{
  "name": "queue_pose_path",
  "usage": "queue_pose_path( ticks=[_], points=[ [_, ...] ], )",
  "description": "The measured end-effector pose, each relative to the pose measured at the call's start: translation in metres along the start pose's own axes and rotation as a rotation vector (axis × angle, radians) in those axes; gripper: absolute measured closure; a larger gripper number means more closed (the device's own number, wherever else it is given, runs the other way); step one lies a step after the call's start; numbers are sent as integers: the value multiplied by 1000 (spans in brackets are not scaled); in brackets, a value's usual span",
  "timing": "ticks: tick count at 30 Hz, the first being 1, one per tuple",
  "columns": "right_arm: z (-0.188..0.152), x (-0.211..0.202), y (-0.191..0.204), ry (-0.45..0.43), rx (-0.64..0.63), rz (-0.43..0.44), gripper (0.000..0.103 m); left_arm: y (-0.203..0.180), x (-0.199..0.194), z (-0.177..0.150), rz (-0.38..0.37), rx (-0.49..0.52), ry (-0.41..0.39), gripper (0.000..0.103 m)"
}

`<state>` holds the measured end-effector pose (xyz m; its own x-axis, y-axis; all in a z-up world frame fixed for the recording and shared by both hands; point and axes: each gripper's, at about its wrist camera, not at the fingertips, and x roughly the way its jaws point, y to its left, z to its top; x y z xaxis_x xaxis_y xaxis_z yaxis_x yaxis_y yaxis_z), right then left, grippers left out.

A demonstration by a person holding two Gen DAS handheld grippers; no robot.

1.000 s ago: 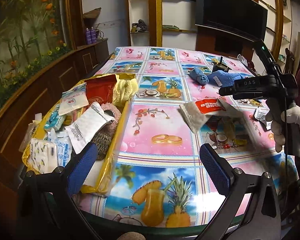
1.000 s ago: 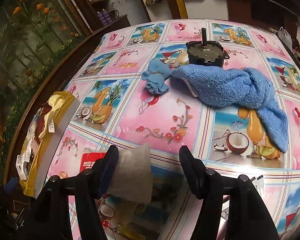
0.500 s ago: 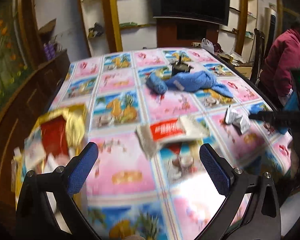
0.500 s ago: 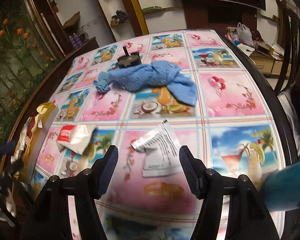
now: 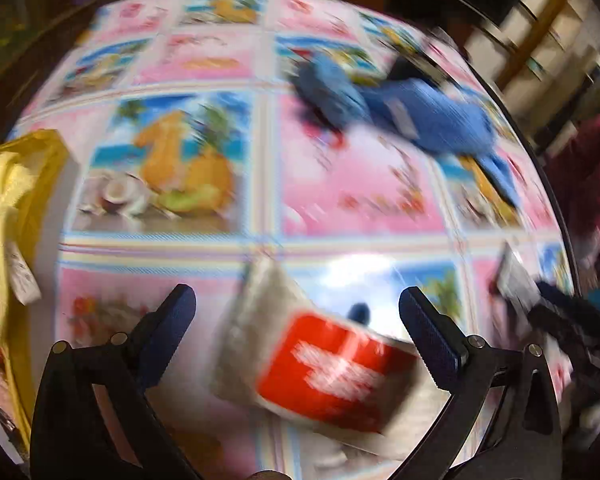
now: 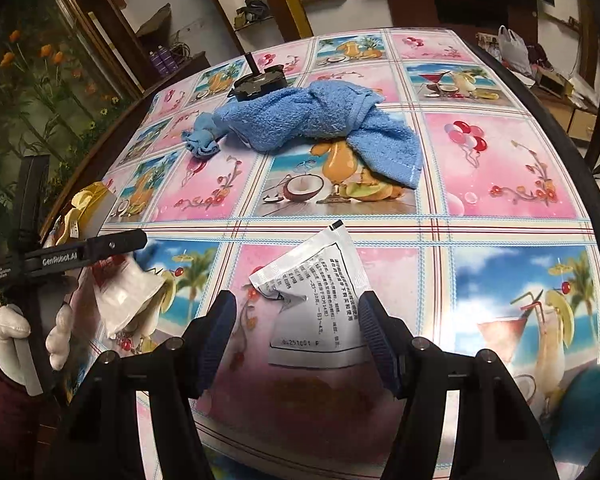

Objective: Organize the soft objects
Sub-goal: 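Lift and carry the wet-wipe packet and white sachet over the box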

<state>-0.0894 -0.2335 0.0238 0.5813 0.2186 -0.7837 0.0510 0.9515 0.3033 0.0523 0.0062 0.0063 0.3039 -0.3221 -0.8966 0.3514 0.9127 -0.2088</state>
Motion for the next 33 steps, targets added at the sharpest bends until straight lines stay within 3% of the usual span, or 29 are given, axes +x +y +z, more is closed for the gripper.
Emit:
queue_pose_path(
  ticks=[4, 6, 8, 12, 16, 20, 22, 24, 27, 30, 31, 32, 33],
  points=[
    [-1, 5, 1, 1, 1, 32, 39, -14, -28, -24, -88, 79, -19, 1],
    [-1, 5, 0, -4, 3, 25, 39, -15, -47, -34, -51, 77, -57, 0],
    [0, 6, -2, -4, 5, 10, 39, -8, -69, -46, -14, -8, -102, 0],
    [2, 8, 0, -4, 0, -17, 39, -6, -93, -80, -42, -133, -156, 0],
    [5, 14, 8, -6, -31, -51, 39, -24, -71, -82, -98, -183, -110, 0],
    [2, 22, 27, 13, -138, -166, 40, -38, -49, -65, -16, -192, -109, 0],
    [0, 21, 27, 7, -145, -190, 49, -43, -37, -56, 54, -180, -98, 0],
    [-1, 18, 25, 5, -144, -170, 53, -44, -24, -53, 95, -161, -58, 0],
    [-4, 15, 23, 3, -153, -153, 56, -59, -9, -54, 245, -57, -40, 0],
    [-4, 14, 21, -4, -145, -138, 59, -67, -1, -56, 231, 9, -80, 0],
    [-4, 13, 21, -9, -139, -133, 60, -65, 1, -55, 223, 17, -85, 2],
    [-4, 12, 20, -10, -131, -126, 60, -64, -1, -55, 213, 32, -103, 16],
    [-5, 11, 20, -11, -126, -117, 61, -63, -5, -56, 198, 48, -130, 45]
  ],
)
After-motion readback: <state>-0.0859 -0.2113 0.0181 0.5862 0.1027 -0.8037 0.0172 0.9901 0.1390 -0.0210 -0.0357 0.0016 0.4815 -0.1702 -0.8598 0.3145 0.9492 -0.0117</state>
